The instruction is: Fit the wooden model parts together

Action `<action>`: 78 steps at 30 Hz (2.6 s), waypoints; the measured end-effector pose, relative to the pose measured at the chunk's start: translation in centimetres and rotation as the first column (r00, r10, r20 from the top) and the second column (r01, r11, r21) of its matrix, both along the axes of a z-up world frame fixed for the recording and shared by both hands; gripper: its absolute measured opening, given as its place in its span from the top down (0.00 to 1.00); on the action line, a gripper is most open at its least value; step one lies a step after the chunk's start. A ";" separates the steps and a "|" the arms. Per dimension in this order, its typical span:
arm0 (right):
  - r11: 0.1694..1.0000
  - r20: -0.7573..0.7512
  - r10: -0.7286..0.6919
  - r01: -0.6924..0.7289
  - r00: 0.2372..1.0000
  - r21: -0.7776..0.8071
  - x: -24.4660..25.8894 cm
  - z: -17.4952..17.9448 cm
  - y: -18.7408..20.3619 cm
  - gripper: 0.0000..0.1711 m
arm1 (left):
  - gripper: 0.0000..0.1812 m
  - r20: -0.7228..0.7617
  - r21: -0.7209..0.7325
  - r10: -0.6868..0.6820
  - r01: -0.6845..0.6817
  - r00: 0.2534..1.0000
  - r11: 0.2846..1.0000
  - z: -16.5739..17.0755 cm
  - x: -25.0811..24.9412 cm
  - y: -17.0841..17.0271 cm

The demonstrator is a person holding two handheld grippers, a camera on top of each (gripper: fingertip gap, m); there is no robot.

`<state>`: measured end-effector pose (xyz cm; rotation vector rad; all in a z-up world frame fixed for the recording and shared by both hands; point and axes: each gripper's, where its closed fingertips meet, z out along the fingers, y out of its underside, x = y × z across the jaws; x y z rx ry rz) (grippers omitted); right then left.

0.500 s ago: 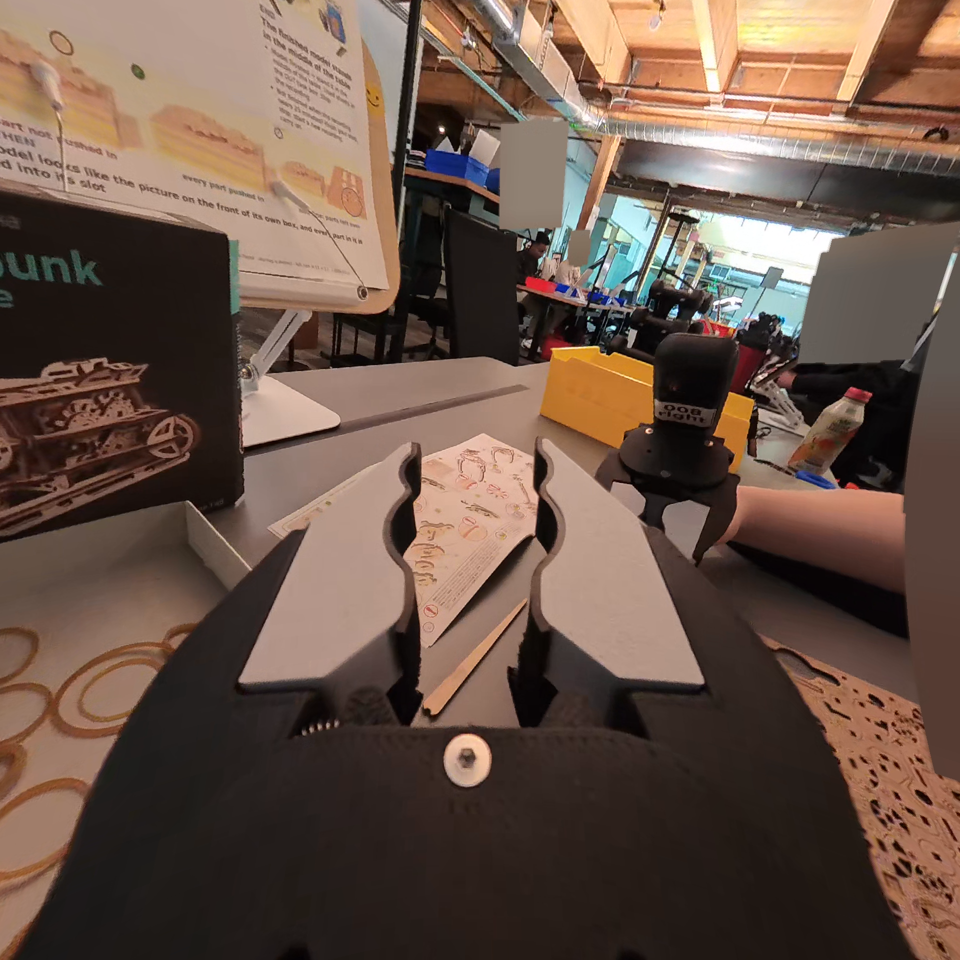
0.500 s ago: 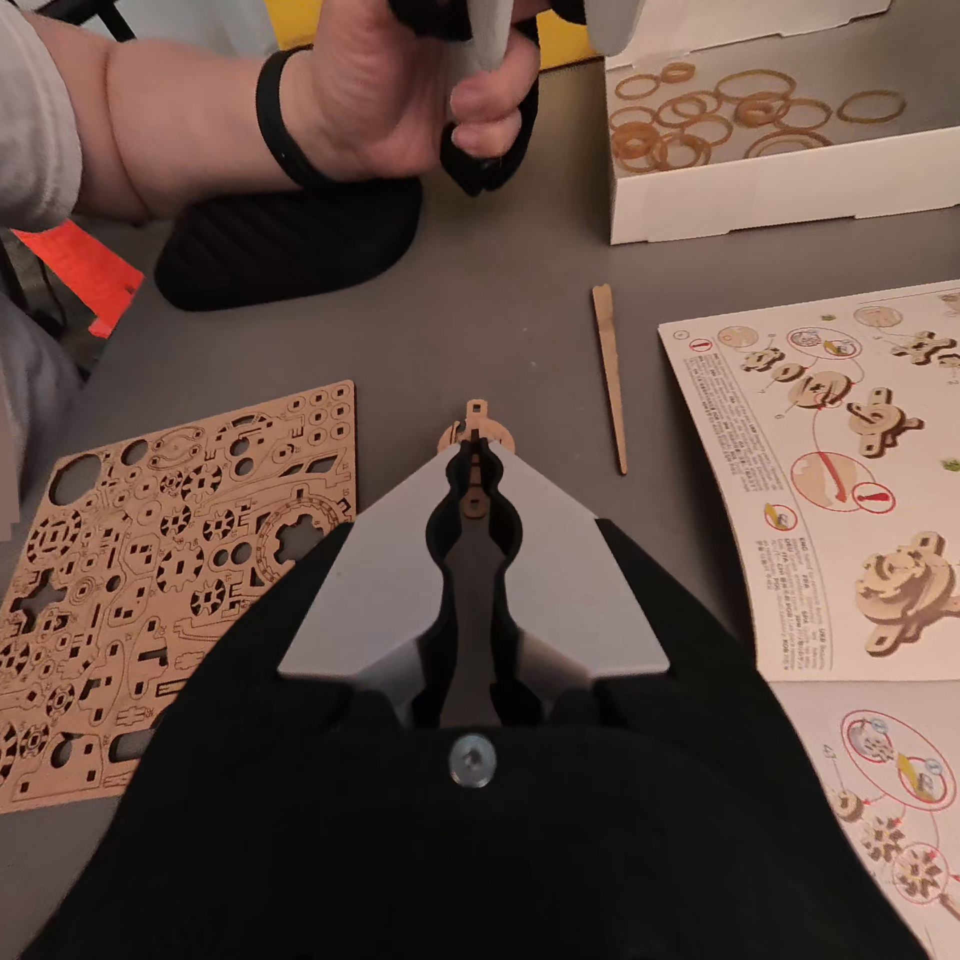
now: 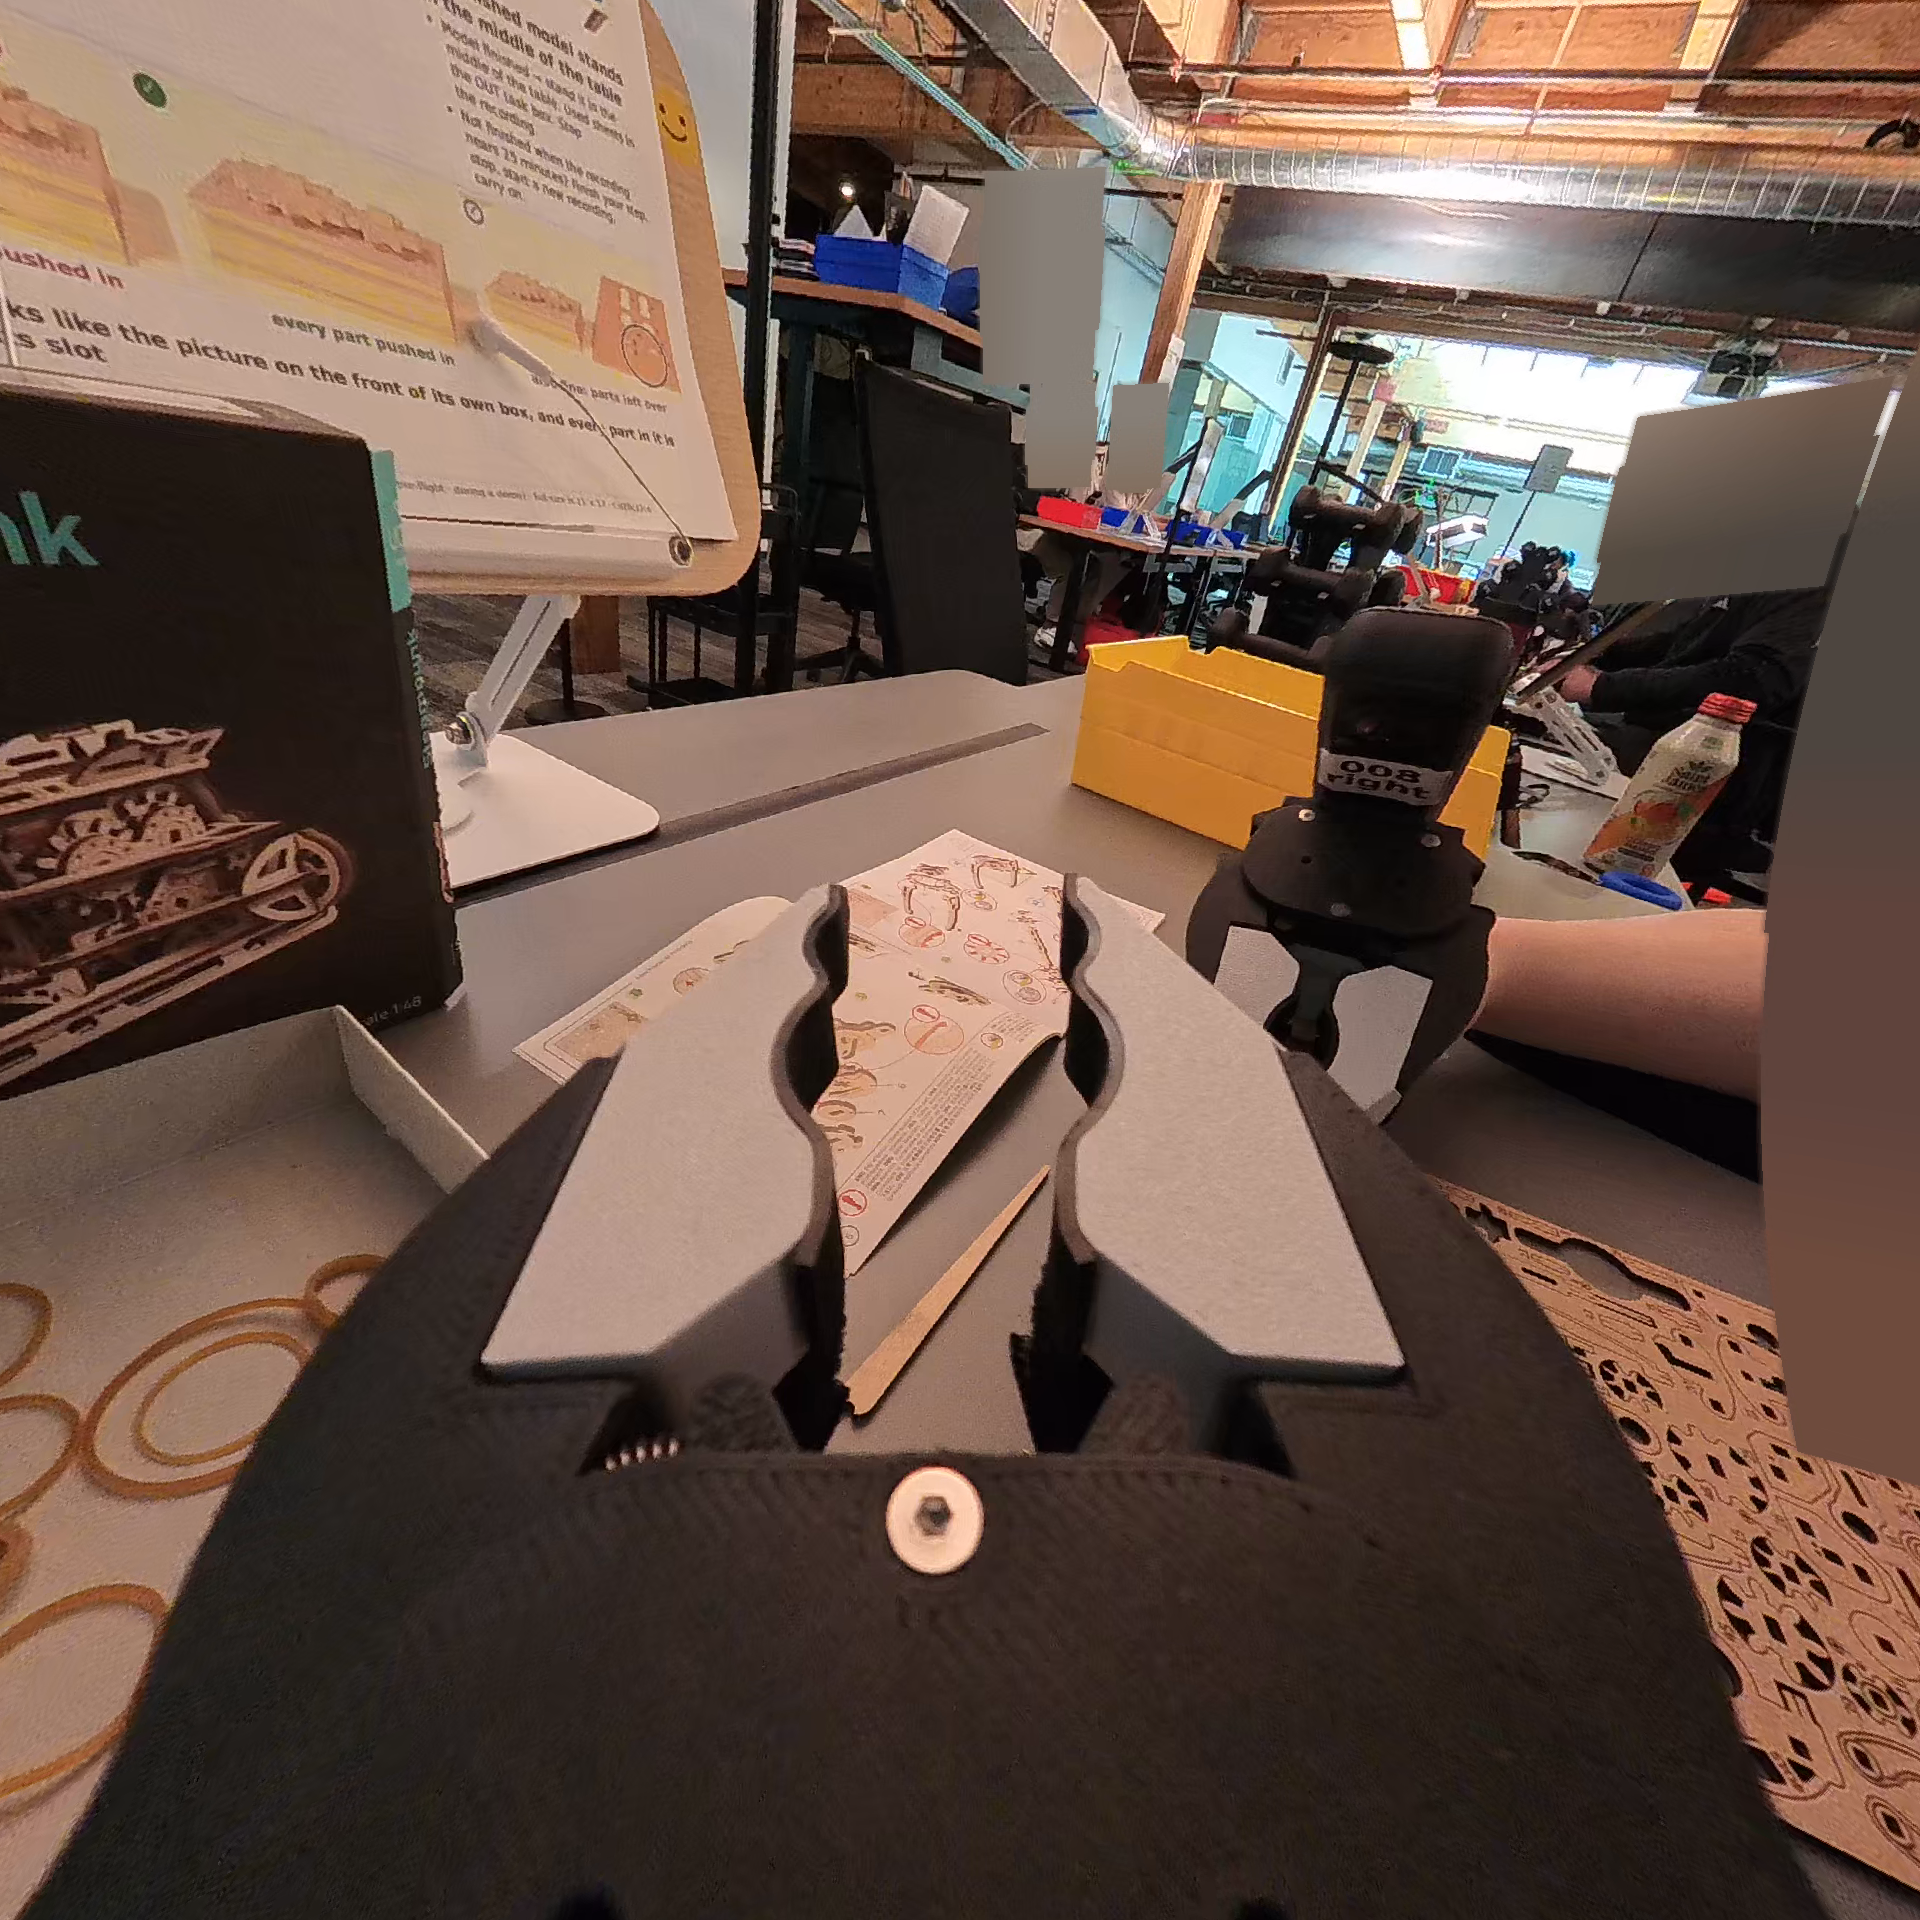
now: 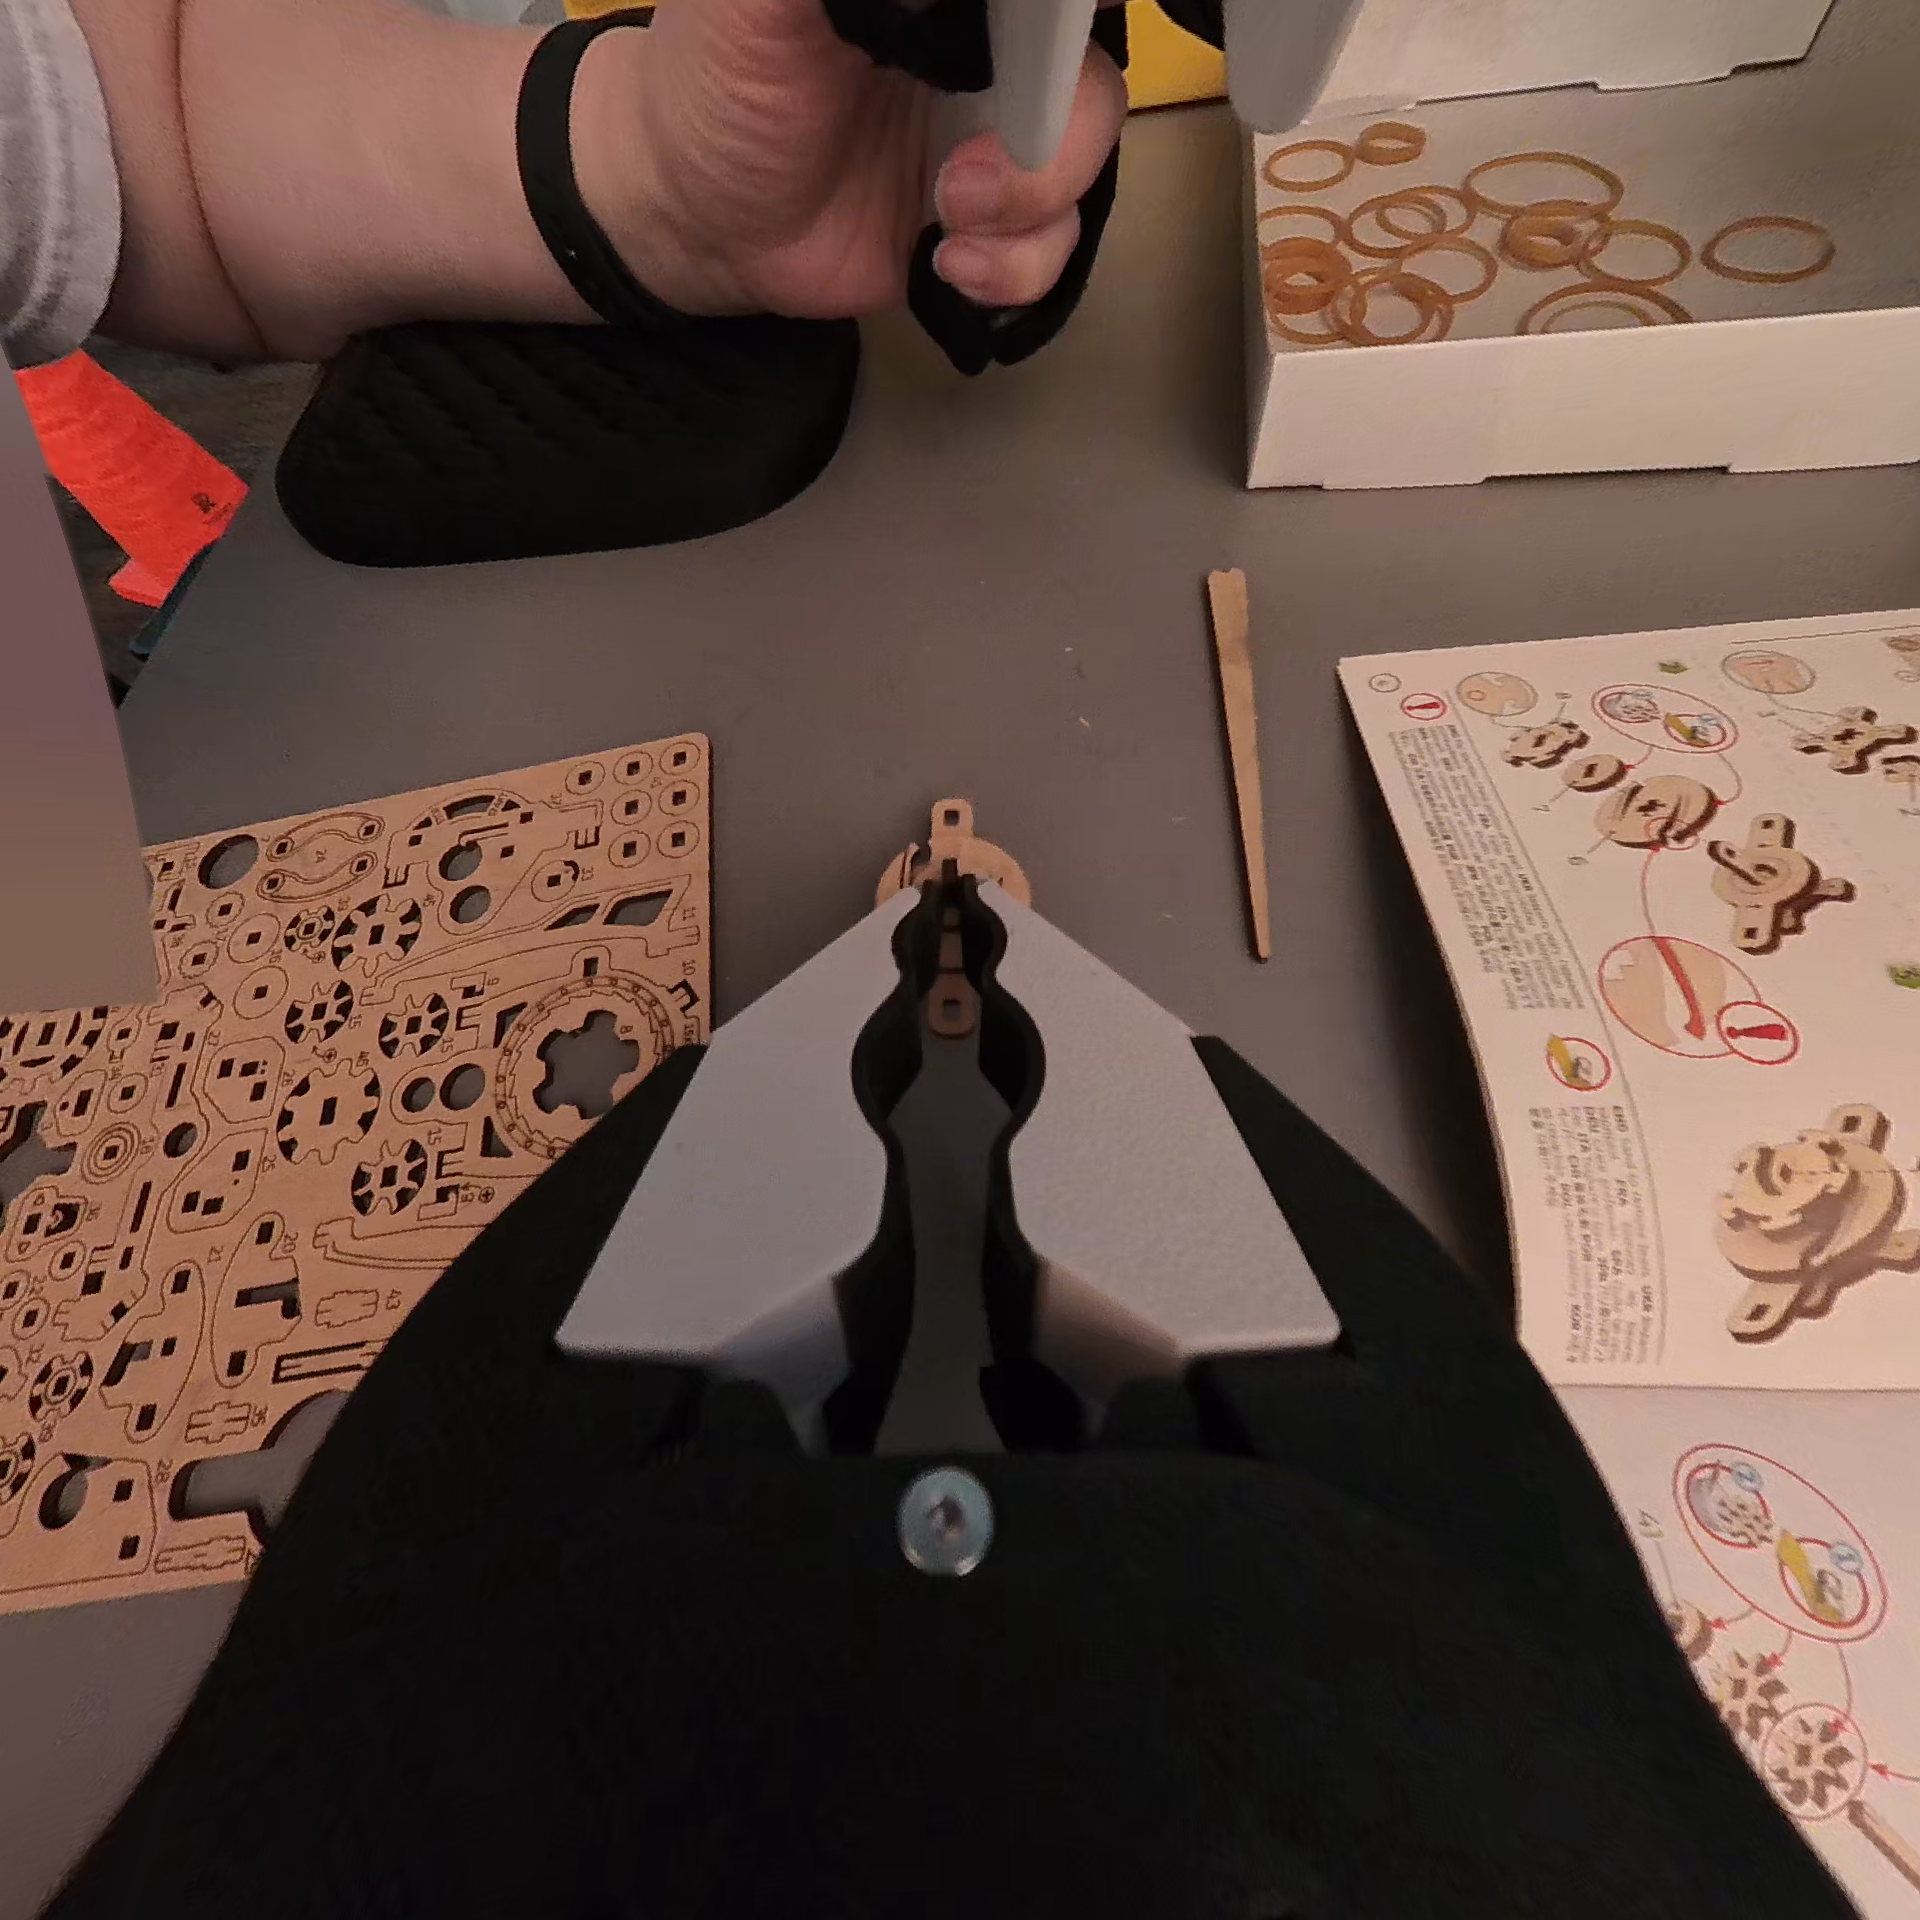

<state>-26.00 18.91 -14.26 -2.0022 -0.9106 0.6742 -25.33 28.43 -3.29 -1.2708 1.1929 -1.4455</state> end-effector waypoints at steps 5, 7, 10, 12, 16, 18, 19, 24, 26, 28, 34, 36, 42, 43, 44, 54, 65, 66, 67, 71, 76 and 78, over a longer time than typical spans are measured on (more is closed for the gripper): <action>1.000 -0.006 0.006 -0.006 1.000 0.005 0.0 0.1 -0.1 0.97 | 0.78 0.001 0.003 -0.001 0.001 1.000 1.000 0.0 0.0 -0.1; 1.000 -0.008 0.002 -0.002 1.000 0.004 0.0 0.1 0.0 0.97 | 0.78 -0.001 0.004 -0.003 0.003 1.000 1.000 0.0 0.0 -0.1; 1.000 -0.006 0.001 -0.001 1.000 0.006 0.0 0.1 0.0 0.96 | 0.78 -0.003 0.008 -0.005 0.005 1.000 1.000 -0.1 0.1 -0.2; 1.000 -0.004 0.002 -0.002 1.000 0.008 0.0 0.1 0.0 0.94 | 0.78 -0.003 0.011 -0.006 0.006 1.000 1.000 0.0 0.1 -0.2; 1.000 -0.010 0.006 -0.006 1.000 0.009 0.0 0.3 -0.1 0.93 | 0.78 -0.007 0.016 -0.008 0.008 1.000 1.000 -0.1 0.1 -0.3; 1.000 -0.010 0.005 -0.005 1.000 0.015 0.2 0.5 -0.2 0.91 | 0.78 -0.010 0.015 -0.010 0.011 1.000 1.000 -0.2 0.1 -0.4; 1.000 -0.007 0.008 -0.008 1.000 0.020 0.4 0.7 -0.3 0.91 | 0.78 -0.011 0.015 -0.012 0.012 1.000 1.000 -0.2 0.1 -0.4; 0.998 0.011 0.049 -0.049 0.999 0.041 1.8 1.6 -1.3 0.89 | 0.78 -0.019 0.013 -0.022 0.022 1.000 1.000 -0.3 0.2 -0.6; 0.994 -0.018 0.104 -0.104 0.994 0.032 1.8 1.9 -2.3 0.88 | 0.78 -0.024 0.014 -0.027 0.027 0.999 1.000 -0.4 0.2 -0.7; 0.986 -0.020 0.169 -0.169 0.985 0.008 1.5 1.6 -3.4 0.88 | 0.78 -0.029 0.016 -0.030 0.031 0.999 0.999 -0.5 0.3 -0.8; 0.962 0.055 0.272 -0.269 0.961 -0.053 0.5 -0.8 -4.9 0.87 | 0.78 -0.041 0.018 -0.043 0.044 0.998 0.999 -0.8 0.4 -1.0; 0.961 0.082 0.276 -0.274 0.958 -0.042 0.4 -1.1 -4.9 0.86 | 0.78 -0.044 0.021 -0.044 0.045 0.998 0.999 -0.8 0.4 -1.1; 0.966 0.096 0.256 -0.250 0.962 -0.067 0.4 -1.8 -4.5 0.83 | 0.78 -0.053 0.024 -0.049 0.050 0.997 0.998 -1.0 0.5 -1.2; 0.966 0.095 0.254 -0.248 0.962 -0.069 0.4 -1.8 -4.4 0.84 | 0.78 -0.053 0.024 -0.049 0.050 0.997 0.998 -1.0 0.5 -1.2; 0.967 0.095 0.251 -0.245 0.963 -0.070 0.4 -1.8 -4.4 0.84 | 0.78 -0.052 0.023 -0.048 0.050 0.997 0.998 -1.0 0.5 -1.2; 0.969 0.133 0.249 -0.246 0.959 -0.040 0.5 -1.9 -4.3 0.86 | 0.78 -0.043 0.018 -0.045 0.046 0.998 0.999 -0.8 0.5 -1.1; 0.969 0.112 0.248 -0.248 0.962 -0.019 0.4 -1.3 -4.2 0.87 | 0.78 -0.040 0.016 -0.048 0.049 0.998 0.999 -0.8 0.5 -1.1; 0.970 0.088 0.243 -0.243 0.966 -0.010 0.3 -0.9 -4.1 0.87 | 0.78 -0.039 0.017 -0.049 0.049 0.998 0.999 -0.8 0.4 -1.1; 0.971 0.057 0.238 -0.238 0.970 0.000 0.3 -0.3 -4.0 0.86 | 0.78 -0.037 0.018 -0.050 0.051 0.998 0.999 -0.7 0.4 -1.2; 0.980 -0.115 0.200 -0.198 0.973 0.027 0.5 2.5 -3.5 0.87 | 0.78 -0.003 0.036 -0.081 0.081 0.997 0.996 -0.1 0.3 -1.8; 0.990 -0.383 0.130 -0.141 0.915 -0.001 1.6 6.0 -2.6 0.87 | 0.78 0.097 0.064 -0.211 0.206 0.973 0.976 1.6 -0.5 -4.0; 0.990 -0.472 0.115 -0.142 0.874 -0.022 1.9 7.1 -2.5 0.87 | 0.78 0.114 0.089 -0.293 0.284 0.949 0.955 1.9 -0.9 -5.5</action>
